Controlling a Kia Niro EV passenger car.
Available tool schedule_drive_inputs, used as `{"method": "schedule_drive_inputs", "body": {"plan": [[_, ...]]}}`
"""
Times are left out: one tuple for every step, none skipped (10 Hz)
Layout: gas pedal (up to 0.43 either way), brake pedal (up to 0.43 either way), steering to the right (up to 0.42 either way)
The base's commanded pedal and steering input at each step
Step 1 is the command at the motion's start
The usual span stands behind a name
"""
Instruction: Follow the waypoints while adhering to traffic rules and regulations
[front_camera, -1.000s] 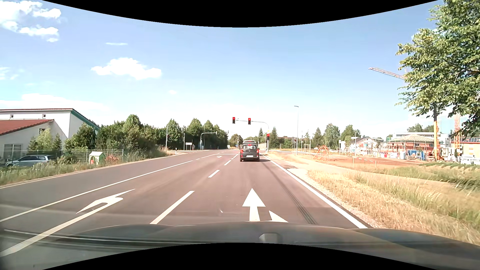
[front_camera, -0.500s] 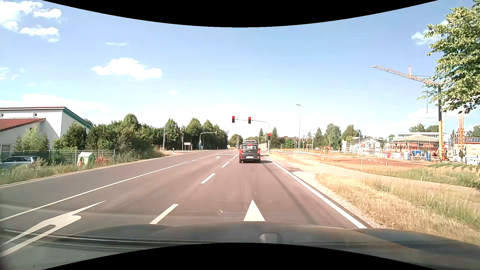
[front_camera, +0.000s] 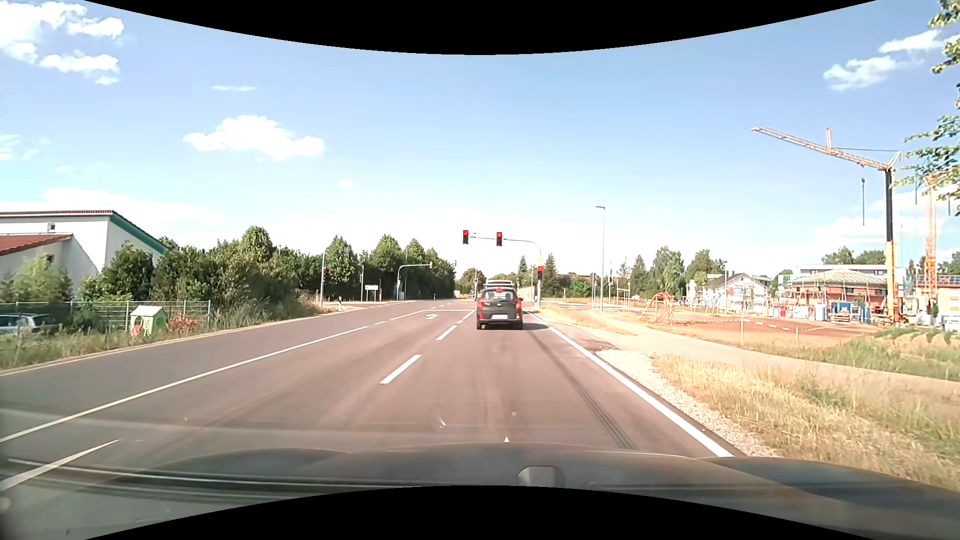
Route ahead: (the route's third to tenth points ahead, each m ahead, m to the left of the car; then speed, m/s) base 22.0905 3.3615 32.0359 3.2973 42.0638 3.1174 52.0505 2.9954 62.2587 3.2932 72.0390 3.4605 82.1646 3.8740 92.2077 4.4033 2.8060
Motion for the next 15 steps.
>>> {"method": "schedule_drive_inputs", "body": {"plan": [[0.0,0.024,-0.002],[0.0,0.043,-0.001],[0.0,0.049,-0.001],[0.0,0.055,-0.001],[0.0,0.079,-0.001],[0.0,0.085,-0.001],[0.0,0.091,-0.002],[0.0,0.116,-0.001],[0.0,0.128,-0.001],[0.0,0.14,-0.001],[0.0,0.146,-0.001],[0.0,0.152,-0.001],[0.0,0.177,-0.001],[0.0,0.189,-0.001],[0.0,0.201,-0.001]]}}
